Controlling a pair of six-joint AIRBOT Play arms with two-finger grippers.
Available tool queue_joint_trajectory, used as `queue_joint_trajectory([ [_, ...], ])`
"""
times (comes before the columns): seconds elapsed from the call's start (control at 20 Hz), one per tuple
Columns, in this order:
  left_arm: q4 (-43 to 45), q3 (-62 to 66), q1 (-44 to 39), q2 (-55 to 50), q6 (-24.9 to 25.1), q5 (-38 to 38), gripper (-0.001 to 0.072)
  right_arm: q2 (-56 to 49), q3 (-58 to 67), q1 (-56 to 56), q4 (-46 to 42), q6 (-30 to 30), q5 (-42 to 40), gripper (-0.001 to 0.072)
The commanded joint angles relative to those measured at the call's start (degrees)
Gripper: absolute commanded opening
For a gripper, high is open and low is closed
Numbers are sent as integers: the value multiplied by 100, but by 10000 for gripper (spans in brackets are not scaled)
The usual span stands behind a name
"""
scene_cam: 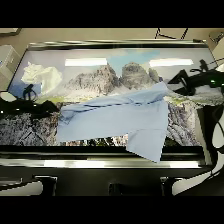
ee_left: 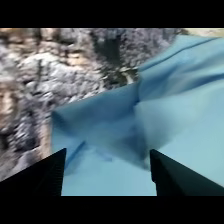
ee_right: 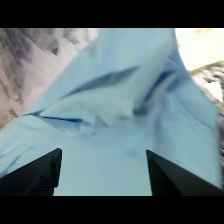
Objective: Fold the clothes and pants, and hang the long-sleeved shirts on hangers.
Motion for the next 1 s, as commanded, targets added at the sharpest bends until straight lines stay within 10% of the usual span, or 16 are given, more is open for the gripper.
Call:
queue_joint_trajectory([
  [0.0,765,109,1069,35,118,-1672,516,503,-308,-461,-1786,-387,1545,605],
  [0.5,-706,-2643,1025,105,1198,-212,485,1488,-2507,-461,-1725,-713,1150,605],
  [0.7,-837,-2699,597,122,955,350,74,1482,-2509,-459,-2028,-706,1051,592],
  [0.95,-831,-2629,546,367,955,433,25,1480,-3392,-459,-1845,-761,546,567],
])
